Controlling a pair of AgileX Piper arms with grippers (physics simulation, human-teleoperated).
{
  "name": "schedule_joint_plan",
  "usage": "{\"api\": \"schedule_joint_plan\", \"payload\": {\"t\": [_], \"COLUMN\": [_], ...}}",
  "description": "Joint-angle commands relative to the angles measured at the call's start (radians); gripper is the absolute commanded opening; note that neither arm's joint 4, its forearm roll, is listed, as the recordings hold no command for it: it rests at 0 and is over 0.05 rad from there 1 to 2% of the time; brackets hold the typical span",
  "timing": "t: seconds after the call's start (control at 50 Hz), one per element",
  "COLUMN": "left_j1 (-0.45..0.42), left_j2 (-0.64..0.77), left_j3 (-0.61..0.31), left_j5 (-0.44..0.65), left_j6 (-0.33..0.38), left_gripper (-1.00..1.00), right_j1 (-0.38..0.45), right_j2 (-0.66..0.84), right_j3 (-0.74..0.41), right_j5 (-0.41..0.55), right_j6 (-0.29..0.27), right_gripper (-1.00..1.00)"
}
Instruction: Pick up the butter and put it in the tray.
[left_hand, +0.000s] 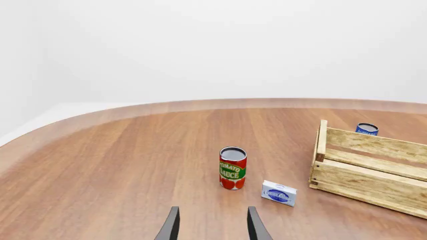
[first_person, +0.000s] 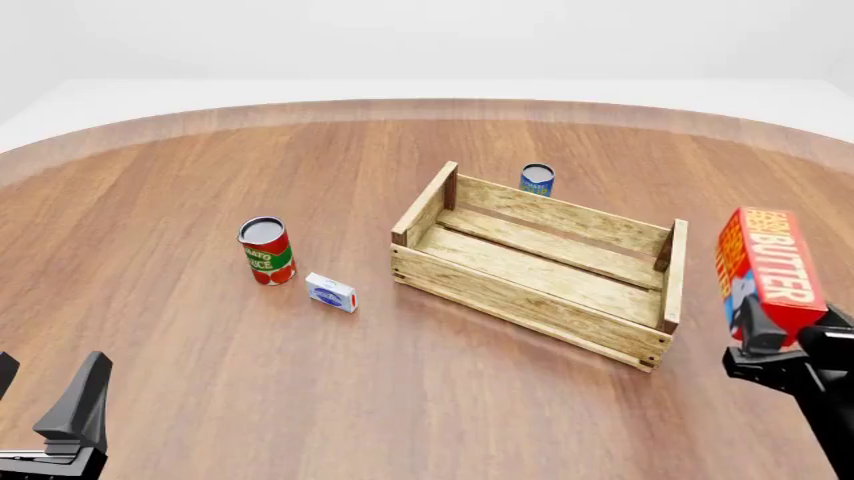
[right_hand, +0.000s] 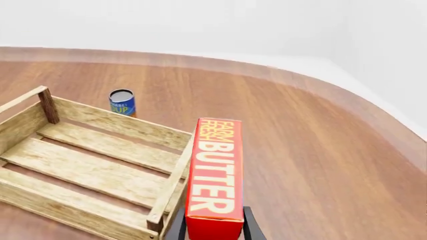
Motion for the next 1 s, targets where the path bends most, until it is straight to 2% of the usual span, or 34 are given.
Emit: {"api": "schedule_joint_plan", "payload": {"t": [0.02,0.2,0.58,1.0], "left_j1": [0.000,0.000,0.000,0.000], "left_j2": [0.000,0.000,0.000,0.000], "left_j3": [0.000,0.000,0.000,0.000], "left_j5": [0.000,0.000,0.000,0.000], "left_j6": [0.000,0.000,0.000,0.000], "left_gripper": [1.00,1.00,1.00,1.00], "right_j1": [0.022,0.036,0.060,0.114], "right_j2": [-0.117,-0.206,-0.256,-0.229], "right_j3": [-0.057,-0.117,-0.209,-0.261], "right_j5": [0.124,0.243,0.369,0.399], "right_j6": [0.012,0.015,-0.009,-0.026], "right_gripper": [-1.00,-1.00,-1.00,-1.00]}}
